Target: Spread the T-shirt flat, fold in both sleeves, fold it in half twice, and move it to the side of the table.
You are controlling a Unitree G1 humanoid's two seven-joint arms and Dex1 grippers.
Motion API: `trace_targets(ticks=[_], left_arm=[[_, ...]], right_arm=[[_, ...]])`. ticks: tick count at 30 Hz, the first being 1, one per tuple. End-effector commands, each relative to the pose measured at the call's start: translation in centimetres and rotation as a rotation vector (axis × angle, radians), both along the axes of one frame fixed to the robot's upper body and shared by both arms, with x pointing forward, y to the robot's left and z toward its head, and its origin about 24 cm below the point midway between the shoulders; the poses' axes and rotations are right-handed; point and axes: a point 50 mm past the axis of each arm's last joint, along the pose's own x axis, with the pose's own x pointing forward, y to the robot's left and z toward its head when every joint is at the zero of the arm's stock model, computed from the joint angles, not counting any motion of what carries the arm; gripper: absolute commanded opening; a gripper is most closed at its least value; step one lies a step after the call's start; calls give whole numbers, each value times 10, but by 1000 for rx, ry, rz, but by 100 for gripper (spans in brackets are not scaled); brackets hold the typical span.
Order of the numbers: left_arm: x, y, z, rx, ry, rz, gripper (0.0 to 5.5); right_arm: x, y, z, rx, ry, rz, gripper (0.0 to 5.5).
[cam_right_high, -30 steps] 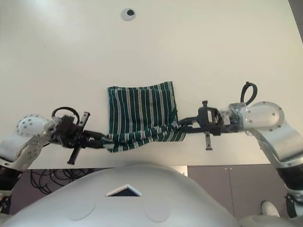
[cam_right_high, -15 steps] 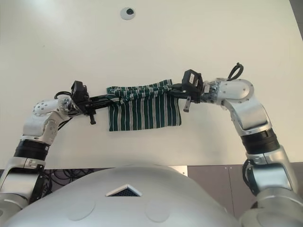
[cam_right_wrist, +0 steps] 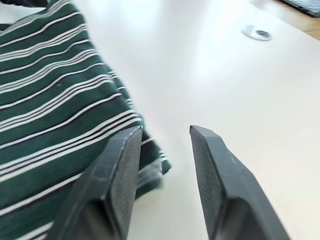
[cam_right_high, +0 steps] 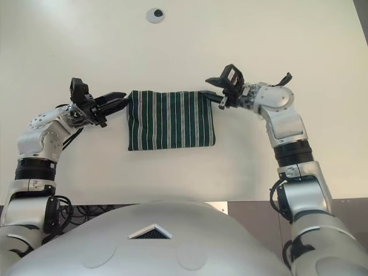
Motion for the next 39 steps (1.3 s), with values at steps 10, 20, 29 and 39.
trace_targets(ticks=[10,20,29,39], left_arm=[[27,18,-11,-31,-69,438,165],[35,-13,10,-198,-513,764,165],[29,-21,1,-172,-530,765,165],[30,-23,3,-183,-557,758,165]], right_arm=[[-35,72,17,288,-495,182,170],[-34,65,-80,-222,-239,51,170],[-18,-122,-67,-409,-166,-791,170],[1,-172,-10,-204,-334,-1144,170]])
